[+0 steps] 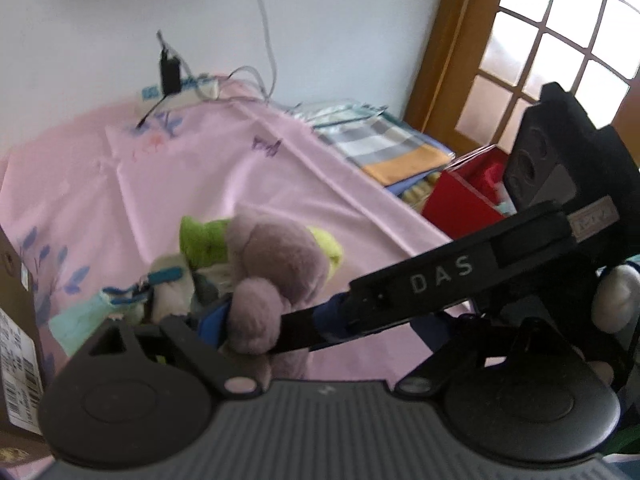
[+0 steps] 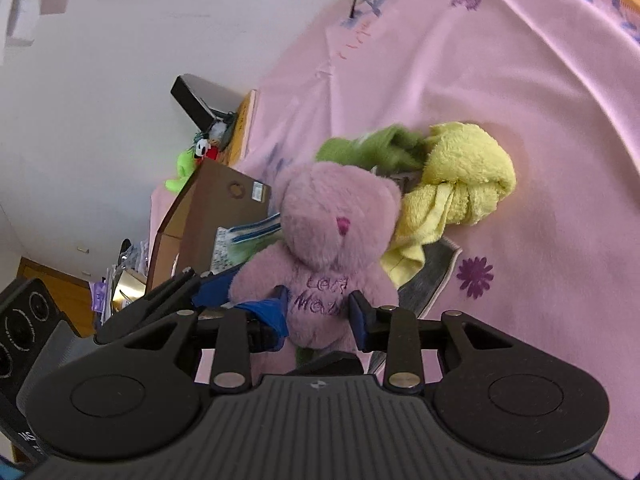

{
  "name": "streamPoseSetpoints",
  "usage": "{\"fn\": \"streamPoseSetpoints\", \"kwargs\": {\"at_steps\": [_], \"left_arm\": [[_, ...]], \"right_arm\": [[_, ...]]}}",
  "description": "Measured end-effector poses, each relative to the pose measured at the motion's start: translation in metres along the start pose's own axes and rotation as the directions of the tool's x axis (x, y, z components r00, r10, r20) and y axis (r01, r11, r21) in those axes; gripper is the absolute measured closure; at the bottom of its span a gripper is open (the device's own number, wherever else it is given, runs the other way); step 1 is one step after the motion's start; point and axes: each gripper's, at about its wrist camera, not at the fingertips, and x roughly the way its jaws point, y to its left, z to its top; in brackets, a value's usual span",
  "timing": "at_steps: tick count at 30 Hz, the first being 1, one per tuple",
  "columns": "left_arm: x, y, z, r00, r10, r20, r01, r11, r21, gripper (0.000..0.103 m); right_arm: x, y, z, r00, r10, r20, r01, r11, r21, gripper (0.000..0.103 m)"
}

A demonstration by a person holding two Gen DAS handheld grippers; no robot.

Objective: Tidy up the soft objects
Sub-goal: 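Grasp the pink teddy bear with the right gripper and lift it, then carry the pink teddy bear into the box and lower it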

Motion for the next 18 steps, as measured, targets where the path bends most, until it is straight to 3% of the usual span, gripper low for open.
{"fn": "streamPoseSetpoints", "kwargs": {"at_steps": [5, 8, 13, 18], "left_arm": [[-0.044, -0.007, 0.013, 0.991, 0.006, 0.134, -0.015, 0.997, 0.071, 0.012], [-0.074, 0.001, 0.021, 0.972, 0.034, 0.234, -0.055, 0.995, 0.084, 0.012], [-0.128, 0.037, 0.028, 0.913, 0.134, 0.384, -0.171, 0.983, 0.064, 0.012], [-0.172, 0.091, 0.024, 0.842, 0.271, 0.466, -0.292, 0.956, -0.028, 0.012]], "right_arm": [[-0.02, 0.035, -0.003, 0.998, -0.001, 0.068, 0.007, 0.997, -0.081, 0.087], [-0.028, 0.065, 0.002, 0.993, 0.021, 0.118, -0.003, 0.989, -0.15, 0.087], [-0.02, 0.13, 0.018, 0.983, 0.077, 0.164, -0.022, 0.949, -0.314, 0.087], [0.021, 0.208, 0.038, 0.981, 0.137, 0.135, -0.053, 0.867, -0.496, 0.087]]}}
